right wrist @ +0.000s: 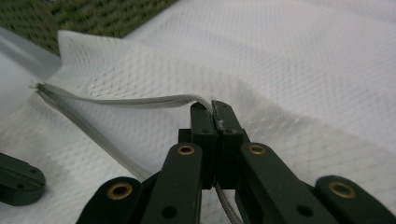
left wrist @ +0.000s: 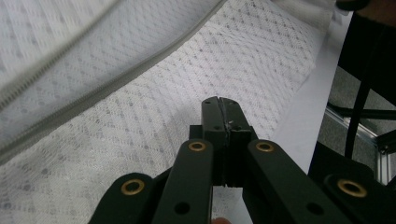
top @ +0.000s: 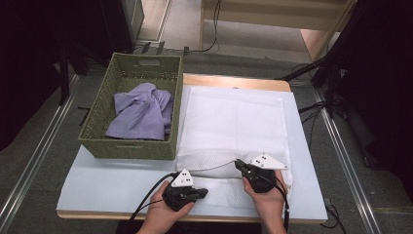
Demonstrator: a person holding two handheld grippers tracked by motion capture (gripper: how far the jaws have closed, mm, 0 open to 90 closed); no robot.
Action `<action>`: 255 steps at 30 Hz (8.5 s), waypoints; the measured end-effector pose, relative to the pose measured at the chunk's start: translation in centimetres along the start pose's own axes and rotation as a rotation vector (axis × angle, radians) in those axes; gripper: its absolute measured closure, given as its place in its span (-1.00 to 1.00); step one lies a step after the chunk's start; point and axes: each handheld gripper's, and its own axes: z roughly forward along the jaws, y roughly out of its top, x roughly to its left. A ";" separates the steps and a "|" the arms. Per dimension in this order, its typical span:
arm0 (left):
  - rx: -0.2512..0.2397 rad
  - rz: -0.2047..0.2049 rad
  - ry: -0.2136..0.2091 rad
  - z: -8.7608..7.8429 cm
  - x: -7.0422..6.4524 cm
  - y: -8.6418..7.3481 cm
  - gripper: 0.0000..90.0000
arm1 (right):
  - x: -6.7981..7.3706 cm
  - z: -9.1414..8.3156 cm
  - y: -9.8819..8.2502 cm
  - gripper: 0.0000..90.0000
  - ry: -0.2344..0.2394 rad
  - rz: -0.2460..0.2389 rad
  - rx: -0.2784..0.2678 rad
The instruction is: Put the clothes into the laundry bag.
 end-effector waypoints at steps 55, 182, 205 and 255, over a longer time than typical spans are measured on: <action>-0.278 -0.029 0.131 -9.1 2.5 4.8 -1.00 | -0.5 -1.5 0.4 0.98 0.011 0.029 -0.091; 0.292 -0.347 0.428 -3.4 25.6 13.2 -0.47 | -0.1 -0.9 0.1 0.98 0.016 -0.005 -0.059; 0.282 -0.400 0.346 -5.7 25.3 14.2 0.76 | -0.1 -0.9 0.0 0.99 0.024 -0.004 -0.051; -0.283 -0.169 0.094 -12.8 13.7 15.8 0.77 | -0.4 -0.7 -0.2 1.00 0.028 0.013 -0.052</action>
